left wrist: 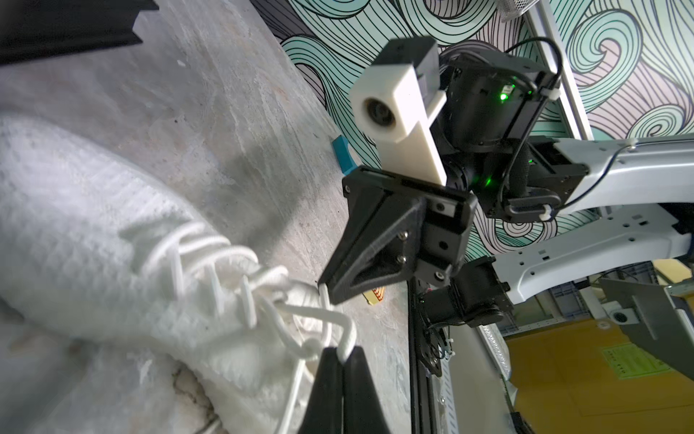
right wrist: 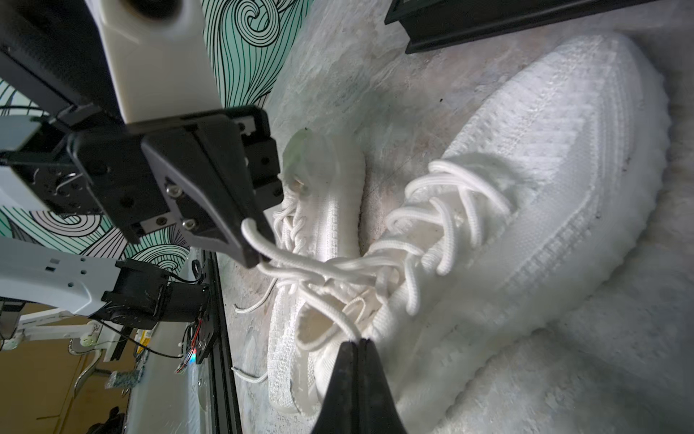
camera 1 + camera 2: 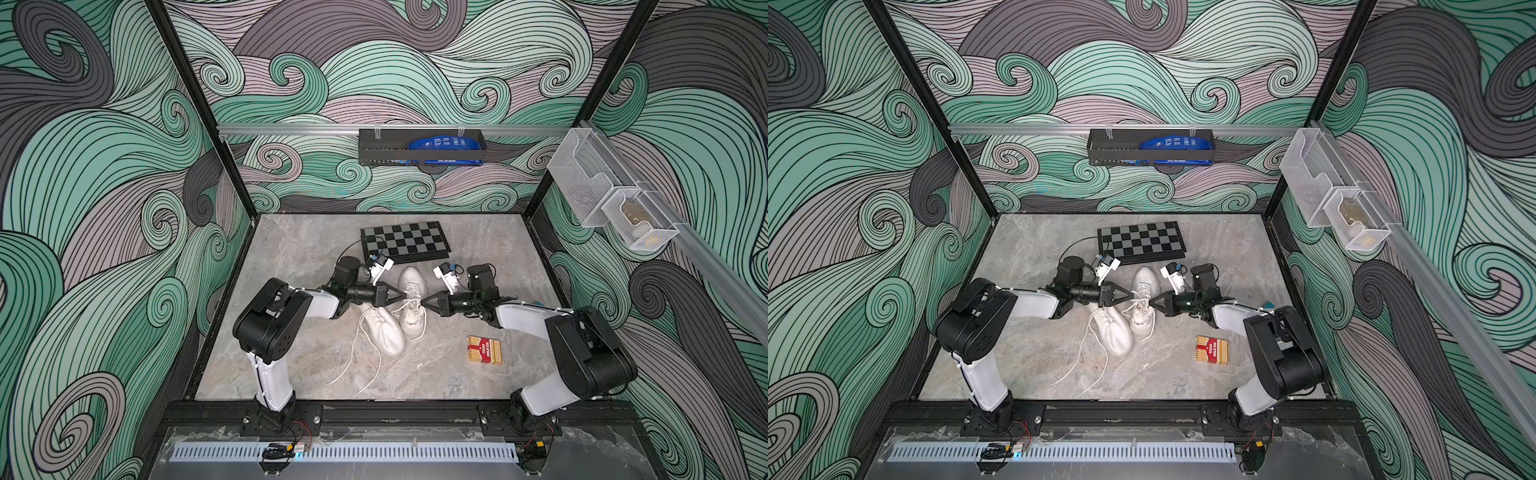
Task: Tie the shoes
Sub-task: Wrap the shoelace around the shoelace.
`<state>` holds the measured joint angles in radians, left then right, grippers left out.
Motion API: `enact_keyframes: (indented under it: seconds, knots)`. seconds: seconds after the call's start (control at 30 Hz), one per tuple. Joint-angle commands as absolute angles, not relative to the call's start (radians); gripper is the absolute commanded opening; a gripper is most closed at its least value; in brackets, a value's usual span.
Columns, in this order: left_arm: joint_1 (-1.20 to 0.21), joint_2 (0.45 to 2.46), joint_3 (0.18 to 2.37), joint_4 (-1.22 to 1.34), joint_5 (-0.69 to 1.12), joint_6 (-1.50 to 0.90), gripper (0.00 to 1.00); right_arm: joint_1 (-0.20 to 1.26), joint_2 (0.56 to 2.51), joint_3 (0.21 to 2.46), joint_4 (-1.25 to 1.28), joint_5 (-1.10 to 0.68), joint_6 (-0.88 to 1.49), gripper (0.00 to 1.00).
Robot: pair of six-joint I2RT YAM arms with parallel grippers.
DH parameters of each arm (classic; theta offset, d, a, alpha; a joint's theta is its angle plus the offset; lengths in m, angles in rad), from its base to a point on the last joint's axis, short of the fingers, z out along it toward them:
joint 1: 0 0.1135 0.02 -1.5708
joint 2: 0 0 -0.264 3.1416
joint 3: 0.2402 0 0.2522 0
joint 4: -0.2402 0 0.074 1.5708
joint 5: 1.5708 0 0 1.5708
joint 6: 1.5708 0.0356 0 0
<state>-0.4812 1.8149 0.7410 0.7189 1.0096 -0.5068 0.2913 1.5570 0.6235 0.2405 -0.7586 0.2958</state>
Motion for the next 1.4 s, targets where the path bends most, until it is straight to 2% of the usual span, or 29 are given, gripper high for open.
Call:
enact_keyframes:
  seconds: [0.0,0.13,0.33,0.63,0.8,0.9,1.0,1.1,1.23,1.37]
  knots:
    - [-0.506,1.777,0.687,0.793,1.002,-0.556,0.00,0.292,1.553,0.652,0.189,-0.696,0.318,0.00]
    - [-0.519,1.761,0.662,0.754,0.975,-0.520,0.00,0.293,1.553,0.687,0.160,-0.663,0.317,0.00]
    - [-0.543,1.738,0.729,0.501,0.898,-0.349,0.00,0.315,1.580,0.753,0.147,-0.664,0.325,0.00]
    - [-0.546,1.692,0.744,0.482,0.857,-0.362,0.02,0.362,1.627,0.762,0.146,-0.640,0.327,0.00]
    - [-0.536,1.628,0.745,0.483,0.809,-0.396,0.36,0.363,1.631,0.742,0.137,-0.632,0.315,0.00]
    - [-0.519,1.596,0.741,0.525,0.803,-0.451,0.48,0.365,1.636,0.738,0.128,-0.629,0.307,0.00]
    - [-0.491,1.595,0.743,0.579,0.802,-0.526,0.53,0.365,1.635,0.735,0.122,-0.628,0.299,0.00]
    - [-0.468,1.643,0.767,0.560,0.794,-0.562,0.49,0.366,1.635,0.730,0.121,-0.634,0.294,0.00]
    - [-0.465,1.733,0.828,0.425,0.812,-0.514,0.30,0.367,1.637,0.725,0.121,-0.636,0.287,0.00]
    - [-0.469,1.784,0.854,0.379,0.854,-0.492,0.18,0.368,1.641,0.722,0.121,-0.638,0.282,0.00]
